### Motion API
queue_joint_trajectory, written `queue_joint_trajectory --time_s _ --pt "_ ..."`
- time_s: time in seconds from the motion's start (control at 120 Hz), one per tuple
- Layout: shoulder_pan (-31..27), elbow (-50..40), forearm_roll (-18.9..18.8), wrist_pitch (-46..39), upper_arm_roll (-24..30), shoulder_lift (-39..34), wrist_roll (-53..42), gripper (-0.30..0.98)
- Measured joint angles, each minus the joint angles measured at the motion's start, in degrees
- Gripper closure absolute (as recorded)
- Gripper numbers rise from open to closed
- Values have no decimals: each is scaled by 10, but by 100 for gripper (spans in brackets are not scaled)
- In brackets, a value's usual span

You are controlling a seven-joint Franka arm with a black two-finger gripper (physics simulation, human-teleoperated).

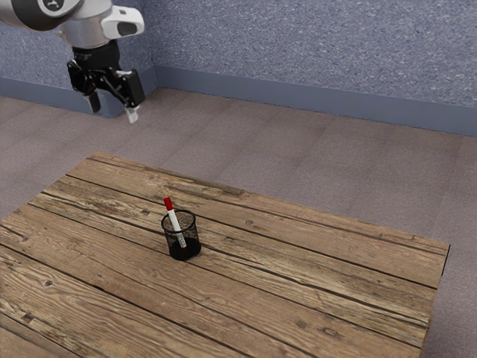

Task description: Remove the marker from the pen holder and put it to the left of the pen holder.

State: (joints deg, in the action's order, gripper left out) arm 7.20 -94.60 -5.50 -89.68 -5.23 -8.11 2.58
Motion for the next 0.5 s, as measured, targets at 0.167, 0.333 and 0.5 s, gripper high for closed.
queue_joint_trajectory --time_s 0.167,0.333,0.5 --pt "7 -8 -21 -1 -5 -8 25 0" --pt "-29 -83 -23 -58 -5 6 44 0" --pt "-30 -166 -7 -141 -4 33 60 0"
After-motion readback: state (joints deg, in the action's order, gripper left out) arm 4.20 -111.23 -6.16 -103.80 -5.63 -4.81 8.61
